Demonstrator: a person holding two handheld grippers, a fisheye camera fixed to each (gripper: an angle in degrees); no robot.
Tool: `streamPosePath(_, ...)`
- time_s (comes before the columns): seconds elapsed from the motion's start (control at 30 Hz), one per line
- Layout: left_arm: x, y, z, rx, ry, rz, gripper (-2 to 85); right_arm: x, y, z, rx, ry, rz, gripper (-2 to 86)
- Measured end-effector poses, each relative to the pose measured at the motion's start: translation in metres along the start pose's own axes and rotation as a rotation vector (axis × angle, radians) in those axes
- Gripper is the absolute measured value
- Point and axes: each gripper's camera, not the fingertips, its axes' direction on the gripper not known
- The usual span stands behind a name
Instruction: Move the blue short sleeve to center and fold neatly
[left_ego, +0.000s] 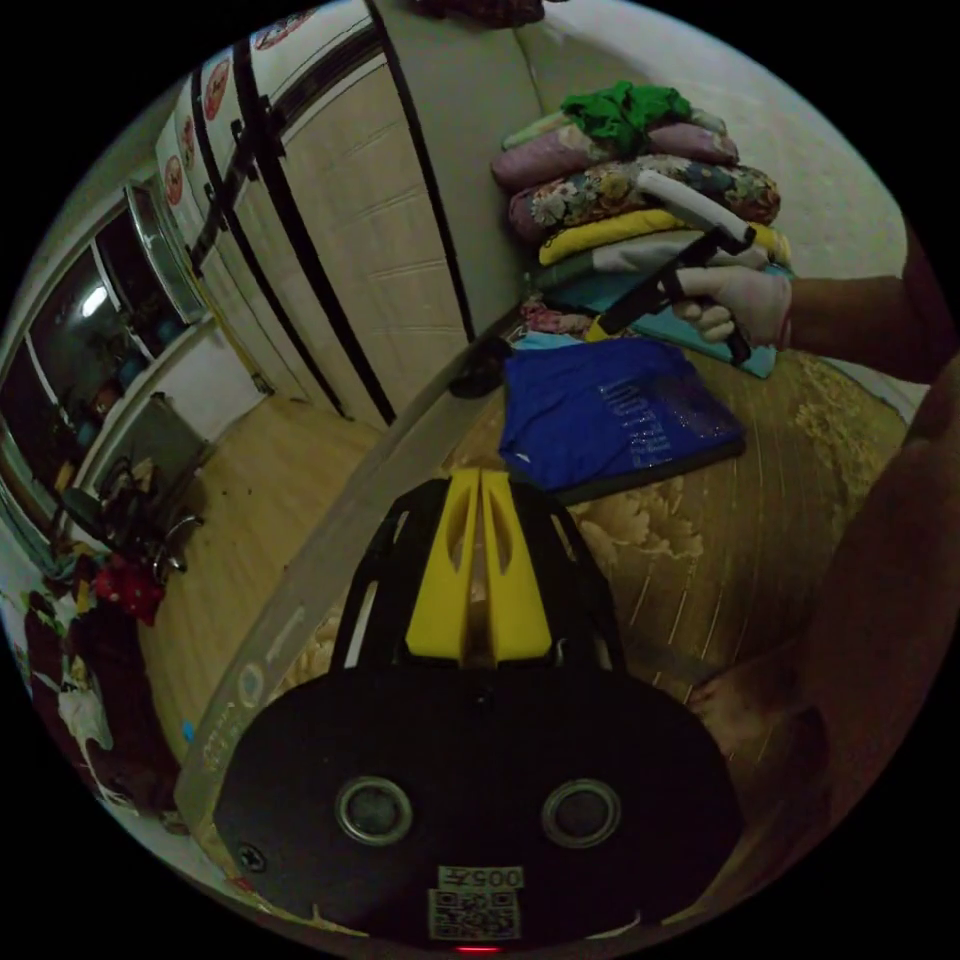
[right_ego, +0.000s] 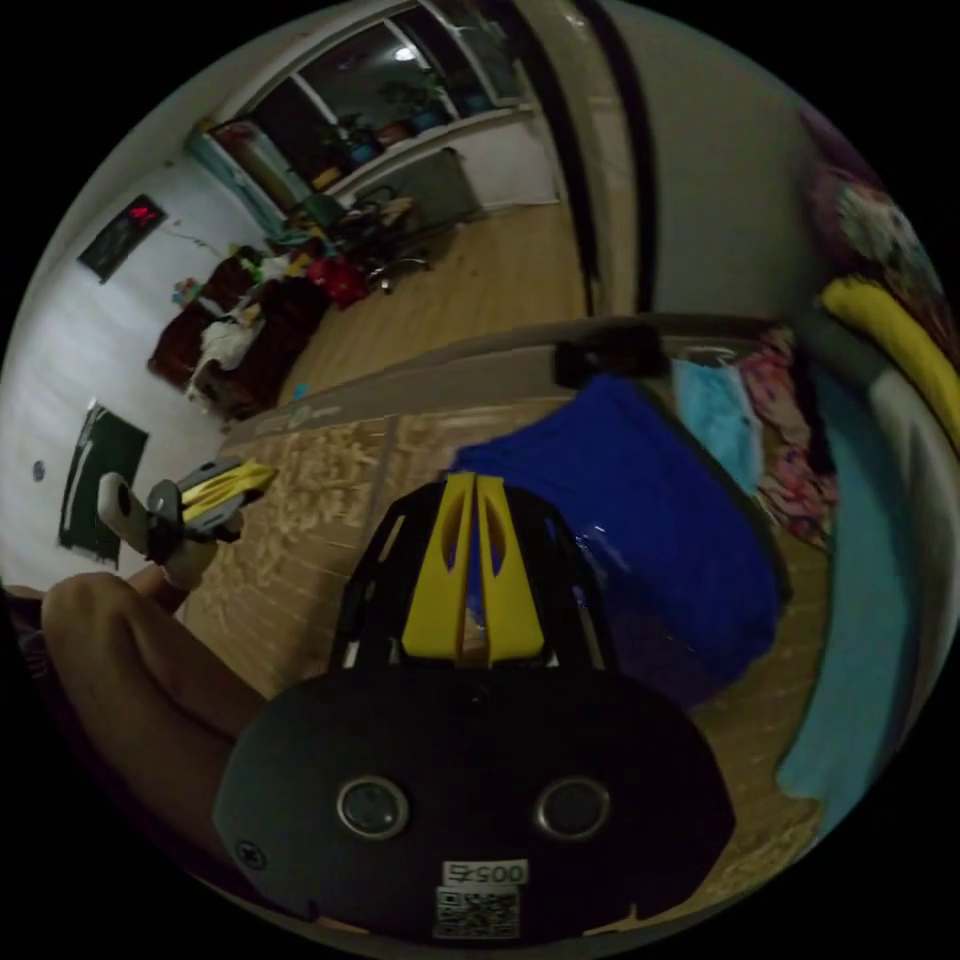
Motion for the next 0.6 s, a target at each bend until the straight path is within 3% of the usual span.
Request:
streamPosePath(0.33,-0.077,-0.115,0.129,-0.061,0.165,-0.184,-0.7,0.077,-0.048,0.033,-0.036,0.038,0.012,-1.0)
streamPosePath(0.6,-0.142,-0.170,0.204,-0.113,0.237,-0.376,-0.7,0.086,-0.127,0.097,-0.137,0.090,-0.321,1.4)
